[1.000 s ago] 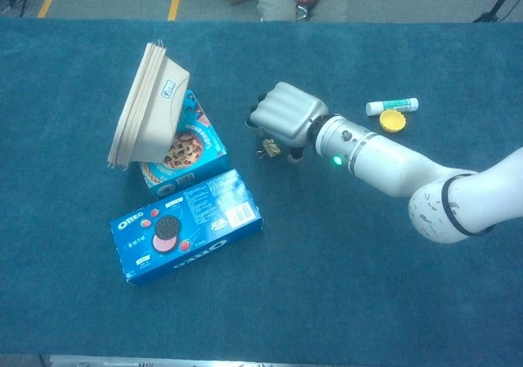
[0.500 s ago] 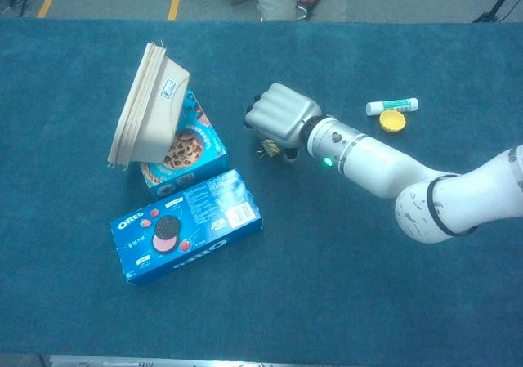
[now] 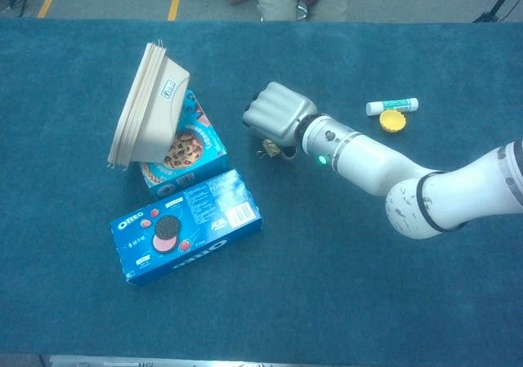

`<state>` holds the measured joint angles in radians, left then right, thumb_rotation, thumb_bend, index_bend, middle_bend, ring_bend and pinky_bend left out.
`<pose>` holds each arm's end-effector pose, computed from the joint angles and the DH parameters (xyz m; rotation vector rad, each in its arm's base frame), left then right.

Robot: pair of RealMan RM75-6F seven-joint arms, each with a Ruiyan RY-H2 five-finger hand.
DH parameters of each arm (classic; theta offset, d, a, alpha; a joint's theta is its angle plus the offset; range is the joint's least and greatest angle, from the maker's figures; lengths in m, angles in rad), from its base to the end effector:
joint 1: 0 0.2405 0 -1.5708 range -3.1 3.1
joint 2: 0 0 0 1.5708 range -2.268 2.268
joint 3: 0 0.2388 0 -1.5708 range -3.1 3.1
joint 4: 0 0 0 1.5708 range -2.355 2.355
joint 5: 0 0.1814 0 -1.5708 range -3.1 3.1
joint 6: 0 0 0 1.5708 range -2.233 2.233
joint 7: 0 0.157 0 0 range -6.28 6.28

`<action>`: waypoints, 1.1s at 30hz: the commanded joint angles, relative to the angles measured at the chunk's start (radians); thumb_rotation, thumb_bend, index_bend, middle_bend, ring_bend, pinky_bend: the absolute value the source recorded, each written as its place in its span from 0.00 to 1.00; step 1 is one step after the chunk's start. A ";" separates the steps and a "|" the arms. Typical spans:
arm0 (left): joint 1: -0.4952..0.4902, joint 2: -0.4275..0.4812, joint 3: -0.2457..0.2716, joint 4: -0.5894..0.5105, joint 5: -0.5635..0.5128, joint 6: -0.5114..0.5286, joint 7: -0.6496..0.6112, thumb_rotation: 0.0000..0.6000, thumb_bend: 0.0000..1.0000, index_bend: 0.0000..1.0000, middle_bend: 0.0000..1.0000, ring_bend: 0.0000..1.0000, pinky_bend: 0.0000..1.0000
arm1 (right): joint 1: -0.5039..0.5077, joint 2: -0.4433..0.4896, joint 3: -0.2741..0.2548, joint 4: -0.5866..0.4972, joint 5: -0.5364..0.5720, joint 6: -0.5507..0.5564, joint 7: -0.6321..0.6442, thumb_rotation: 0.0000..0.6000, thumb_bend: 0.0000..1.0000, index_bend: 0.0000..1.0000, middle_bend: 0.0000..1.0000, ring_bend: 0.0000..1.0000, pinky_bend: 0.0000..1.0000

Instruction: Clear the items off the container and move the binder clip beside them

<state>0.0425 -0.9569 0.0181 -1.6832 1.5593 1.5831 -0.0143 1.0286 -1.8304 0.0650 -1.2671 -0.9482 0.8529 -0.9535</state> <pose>-0.2910 0.1415 0.2193 -1.3695 -0.8783 -0.8000 -0.0659 -0.3268 -0.0956 2.2546 -0.2604 0.5493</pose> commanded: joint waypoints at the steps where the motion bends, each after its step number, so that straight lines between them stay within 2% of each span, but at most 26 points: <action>1: 0.000 0.000 0.000 0.000 0.001 0.001 -0.001 1.00 0.39 0.19 0.12 0.06 0.04 | 0.002 0.000 0.000 -0.004 0.004 -0.003 -0.001 1.00 0.10 0.47 0.33 0.24 0.40; 9: 0.001 0.001 0.000 0.001 0.002 0.003 -0.002 1.00 0.39 0.19 0.12 0.06 0.04 | 0.005 -0.008 0.000 -0.006 0.009 0.004 -0.012 1.00 0.11 0.48 0.33 0.24 0.40; 24: 0.006 -0.001 0.000 0.009 0.000 0.007 -0.012 1.00 0.39 0.19 0.12 0.06 0.04 | 0.013 -0.017 0.000 -0.002 0.038 0.008 -0.038 1.00 0.26 0.55 0.33 0.24 0.40; 33: 0.006 -0.002 0.000 0.011 0.002 0.007 -0.012 1.00 0.39 0.19 0.12 0.06 0.04 | 0.005 0.014 -0.013 -0.019 0.045 0.012 -0.041 1.00 0.26 0.56 0.34 0.24 0.40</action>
<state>0.0486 -0.9593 0.0185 -1.6727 1.5610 1.5903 -0.0266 1.0349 -1.8175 0.0534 -1.2851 -0.9036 0.8651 -0.9950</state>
